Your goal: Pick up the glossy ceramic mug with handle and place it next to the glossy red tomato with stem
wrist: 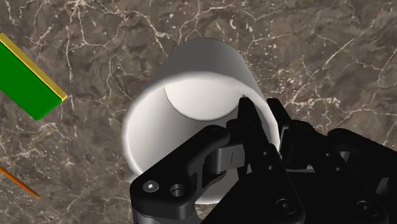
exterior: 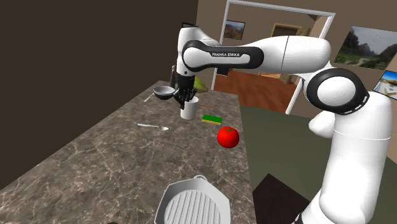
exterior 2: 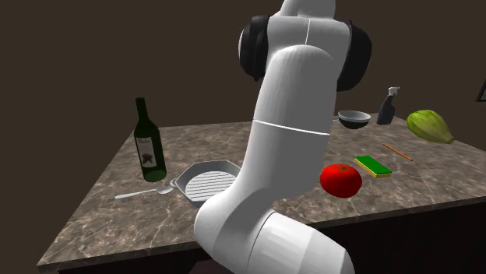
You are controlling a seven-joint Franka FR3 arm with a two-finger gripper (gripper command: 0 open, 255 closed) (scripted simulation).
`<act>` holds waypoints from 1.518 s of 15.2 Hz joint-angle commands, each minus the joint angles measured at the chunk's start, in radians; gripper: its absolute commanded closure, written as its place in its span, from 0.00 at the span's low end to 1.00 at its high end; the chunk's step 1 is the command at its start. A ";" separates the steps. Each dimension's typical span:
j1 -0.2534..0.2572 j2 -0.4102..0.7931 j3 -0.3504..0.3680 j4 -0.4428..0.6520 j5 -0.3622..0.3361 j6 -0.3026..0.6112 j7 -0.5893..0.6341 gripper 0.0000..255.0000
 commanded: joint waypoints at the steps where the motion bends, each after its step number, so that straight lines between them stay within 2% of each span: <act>1: -0.026 0.015 -0.014 0.022 0.000 -0.004 -0.044 1.00; 7: -0.089 0.091 -0.053 0.138 -0.008 -0.035 -0.160 1.00; 13: -0.132 0.203 -0.085 0.313 -0.022 -0.092 -0.260 1.00; 23: -0.153 0.183 -0.086 0.146 -0.021 0.054 -0.248 1.00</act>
